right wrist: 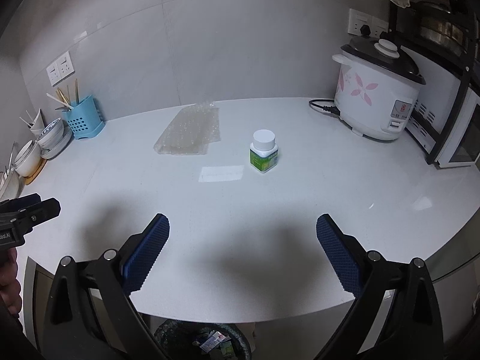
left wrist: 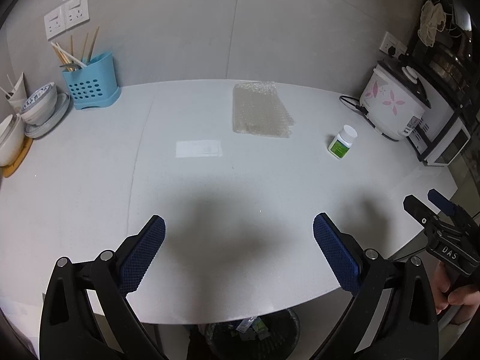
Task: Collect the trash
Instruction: 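Raise both open tools over the counter toward the bubble wrap and pill bottle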
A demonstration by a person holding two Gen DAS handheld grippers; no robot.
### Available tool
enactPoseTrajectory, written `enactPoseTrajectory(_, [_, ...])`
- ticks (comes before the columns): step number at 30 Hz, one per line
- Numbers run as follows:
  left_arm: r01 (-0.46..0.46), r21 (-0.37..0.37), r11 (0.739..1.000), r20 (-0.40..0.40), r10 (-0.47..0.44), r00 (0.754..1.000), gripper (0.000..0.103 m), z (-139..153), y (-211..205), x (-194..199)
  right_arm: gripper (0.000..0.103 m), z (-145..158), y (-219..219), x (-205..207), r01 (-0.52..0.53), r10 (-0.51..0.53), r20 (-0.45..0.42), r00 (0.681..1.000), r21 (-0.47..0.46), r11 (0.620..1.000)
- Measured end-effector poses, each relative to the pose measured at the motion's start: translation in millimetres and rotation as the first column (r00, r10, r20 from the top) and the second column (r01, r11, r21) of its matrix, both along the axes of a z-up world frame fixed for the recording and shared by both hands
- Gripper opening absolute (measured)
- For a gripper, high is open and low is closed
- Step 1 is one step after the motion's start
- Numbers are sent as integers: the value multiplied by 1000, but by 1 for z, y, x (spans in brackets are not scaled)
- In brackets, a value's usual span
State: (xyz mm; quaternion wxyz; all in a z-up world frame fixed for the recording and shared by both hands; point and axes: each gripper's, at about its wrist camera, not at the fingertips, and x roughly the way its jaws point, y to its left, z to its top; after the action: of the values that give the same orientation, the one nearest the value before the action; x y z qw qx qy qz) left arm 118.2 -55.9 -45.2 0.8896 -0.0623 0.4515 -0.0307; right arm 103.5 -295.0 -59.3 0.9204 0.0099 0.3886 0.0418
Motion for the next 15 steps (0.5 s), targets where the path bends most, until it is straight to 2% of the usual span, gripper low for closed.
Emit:
enactPoseTrajectory(4, [5, -37, 999, -17, -6, 1000, 97, 6, 4, 35, 94, 3, 2, 28, 19, -19, -1, 1000, -5, 1000])
enactPoseTrajectory(9, [28, -6, 1000, -26, -28, 999, 97, 7, 3, 80, 94, -1, 4, 64, 52, -52, -17, 998, -13, 999])
enactPoseTrajectory(15, [59, 13, 998, -59, -59, 997, 97, -6, 0, 137, 94, -14, 2, 108, 95, -95, -50, 994, -7, 995])
